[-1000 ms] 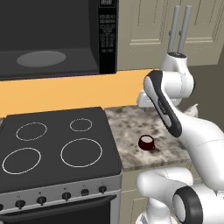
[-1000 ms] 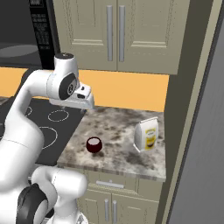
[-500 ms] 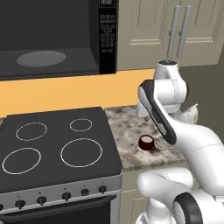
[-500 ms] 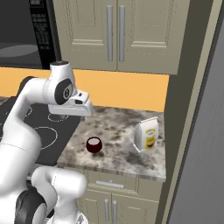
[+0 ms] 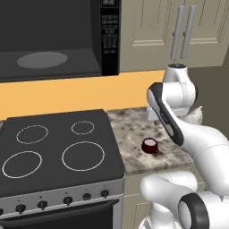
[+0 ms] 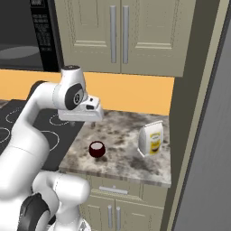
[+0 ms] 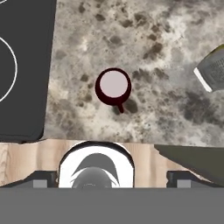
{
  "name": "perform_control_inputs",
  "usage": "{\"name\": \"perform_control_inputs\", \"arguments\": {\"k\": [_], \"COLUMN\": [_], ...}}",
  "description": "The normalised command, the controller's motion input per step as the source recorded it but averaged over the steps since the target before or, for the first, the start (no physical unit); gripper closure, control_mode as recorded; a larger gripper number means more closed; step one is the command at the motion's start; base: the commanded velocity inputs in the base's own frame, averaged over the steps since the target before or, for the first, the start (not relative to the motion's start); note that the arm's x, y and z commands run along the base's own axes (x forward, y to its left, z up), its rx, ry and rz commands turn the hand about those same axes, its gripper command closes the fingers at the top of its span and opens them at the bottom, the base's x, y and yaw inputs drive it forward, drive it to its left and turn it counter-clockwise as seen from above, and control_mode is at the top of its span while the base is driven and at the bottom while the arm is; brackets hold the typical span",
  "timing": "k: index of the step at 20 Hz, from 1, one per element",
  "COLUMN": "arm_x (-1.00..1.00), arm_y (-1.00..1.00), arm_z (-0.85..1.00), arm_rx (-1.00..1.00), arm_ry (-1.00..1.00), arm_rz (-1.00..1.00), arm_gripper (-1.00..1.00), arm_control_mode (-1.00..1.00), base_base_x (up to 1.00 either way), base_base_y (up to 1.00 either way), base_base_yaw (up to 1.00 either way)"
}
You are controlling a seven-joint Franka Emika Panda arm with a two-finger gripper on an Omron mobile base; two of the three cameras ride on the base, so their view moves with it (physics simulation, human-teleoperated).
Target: Pick the mug from the counter and place it inside the microwave. Then close the microwave.
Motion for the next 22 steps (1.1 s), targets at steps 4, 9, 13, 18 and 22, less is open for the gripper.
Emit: {"name": "perform_control_inputs", "arguments": {"k": [4, 9, 13, 18, 22], "arm_x": [0.21, 0.06, 0.01, 0.0, 0.01], "arm_y": [0.0, 0.0, 0.0, 0.0, 0.0], "arm_z": [-0.18, -0.2, -0.34, -0.42, -0.51], "arm_rx": [0.01, 0.0, 0.0, 0.0, 0.0], "arm_ry": [0.0, 0.0, 0.0, 0.0, 0.0], "arm_rz": [0.1, 0.1, 0.05, 0.0, 0.0], "arm_gripper": [-1.0, -1.0, -1.0, -1.0, -1.0], "arm_control_mode": [-1.0, -1.0, -1.0, -1.0, -1.0], "base_base_x": [0.0, 0.0, 0.0, 0.0, 0.0], "base_base_y": [0.0, 0.0, 0.0, 0.0, 0.0], "base_base_yaw": [0.0, 0.0, 0.0, 0.0, 0.0]}}
